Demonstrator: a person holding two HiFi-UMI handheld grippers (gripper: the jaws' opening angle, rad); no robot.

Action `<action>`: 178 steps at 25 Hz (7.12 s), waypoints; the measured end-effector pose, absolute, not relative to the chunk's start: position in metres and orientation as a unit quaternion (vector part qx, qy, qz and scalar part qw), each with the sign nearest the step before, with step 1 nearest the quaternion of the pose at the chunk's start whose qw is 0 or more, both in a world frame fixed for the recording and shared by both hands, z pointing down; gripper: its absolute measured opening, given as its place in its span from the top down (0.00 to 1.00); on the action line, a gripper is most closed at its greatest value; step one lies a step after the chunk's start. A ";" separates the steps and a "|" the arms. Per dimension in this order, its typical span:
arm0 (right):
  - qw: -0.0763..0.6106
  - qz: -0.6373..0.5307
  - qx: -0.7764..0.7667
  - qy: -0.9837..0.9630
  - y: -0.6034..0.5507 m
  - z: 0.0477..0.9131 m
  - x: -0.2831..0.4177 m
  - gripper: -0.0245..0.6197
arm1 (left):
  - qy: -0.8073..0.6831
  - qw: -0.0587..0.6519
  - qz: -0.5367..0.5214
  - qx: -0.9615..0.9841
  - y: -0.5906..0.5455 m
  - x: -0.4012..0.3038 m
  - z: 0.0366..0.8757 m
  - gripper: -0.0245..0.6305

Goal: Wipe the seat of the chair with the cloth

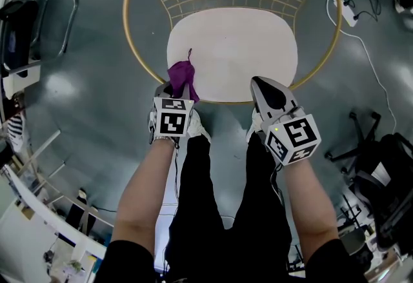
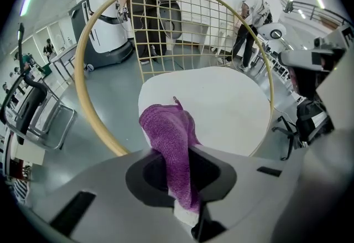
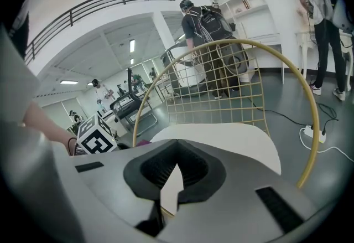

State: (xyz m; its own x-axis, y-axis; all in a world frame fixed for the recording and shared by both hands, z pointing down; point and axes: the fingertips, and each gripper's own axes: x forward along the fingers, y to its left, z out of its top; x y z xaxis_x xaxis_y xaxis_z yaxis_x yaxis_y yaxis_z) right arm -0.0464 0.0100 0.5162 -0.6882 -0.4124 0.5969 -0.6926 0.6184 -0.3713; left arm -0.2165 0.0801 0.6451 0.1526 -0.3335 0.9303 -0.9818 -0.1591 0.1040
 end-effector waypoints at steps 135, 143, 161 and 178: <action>0.238 0.319 0.308 -0.864 -0.014 0.519 -0.077 0.94 | -0.556 0.407 0.358 0.630 0.006 -0.266 0.628 0.86; 0.230 0.323 0.332 -0.856 -0.023 0.523 -0.037 0.94 | -0.498 0.369 0.266 0.738 -0.031 -0.187 0.598 0.86; 0.224 0.341 0.389 -0.826 -0.053 0.542 0.120 0.94 | -0.377 0.396 0.173 0.820 -0.122 0.025 0.598 0.86; 0.227 0.359 0.375 -0.824 -0.058 0.566 0.156 0.94 | -0.400 0.404 0.225 0.791 -0.162 0.041 0.645 0.86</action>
